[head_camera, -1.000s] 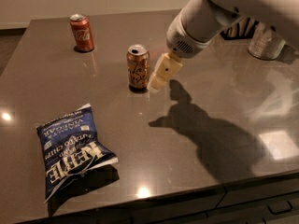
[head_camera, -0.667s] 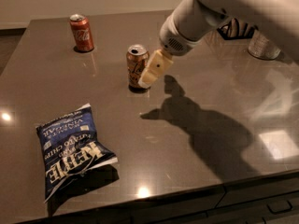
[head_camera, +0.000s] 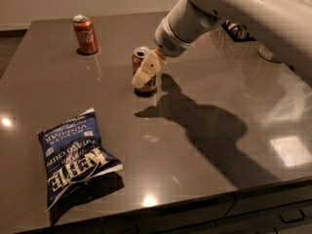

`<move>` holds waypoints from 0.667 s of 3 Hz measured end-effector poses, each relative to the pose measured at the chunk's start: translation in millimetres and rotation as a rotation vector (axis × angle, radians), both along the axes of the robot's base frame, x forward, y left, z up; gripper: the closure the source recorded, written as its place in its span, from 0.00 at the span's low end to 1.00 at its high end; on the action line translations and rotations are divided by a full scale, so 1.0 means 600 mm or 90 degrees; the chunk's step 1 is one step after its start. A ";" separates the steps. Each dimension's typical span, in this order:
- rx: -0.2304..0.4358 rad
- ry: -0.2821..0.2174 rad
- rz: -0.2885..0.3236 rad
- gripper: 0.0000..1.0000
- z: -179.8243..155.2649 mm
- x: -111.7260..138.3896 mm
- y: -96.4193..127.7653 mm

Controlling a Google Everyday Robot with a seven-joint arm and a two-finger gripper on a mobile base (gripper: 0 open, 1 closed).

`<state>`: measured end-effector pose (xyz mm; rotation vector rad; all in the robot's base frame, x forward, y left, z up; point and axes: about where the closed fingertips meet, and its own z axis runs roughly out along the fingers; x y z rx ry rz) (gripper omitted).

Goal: Move orange can near blue chip bag

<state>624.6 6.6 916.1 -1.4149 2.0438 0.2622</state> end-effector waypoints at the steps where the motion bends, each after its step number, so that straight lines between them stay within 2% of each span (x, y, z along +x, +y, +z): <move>1: 0.017 0.014 0.009 0.00 -0.007 0.005 0.020; 2: 0.030 0.029 0.018 0.17 -0.012 0.007 0.034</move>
Offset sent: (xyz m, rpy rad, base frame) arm 0.0069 0.0269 -0.0087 0.0758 0.0722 0.0410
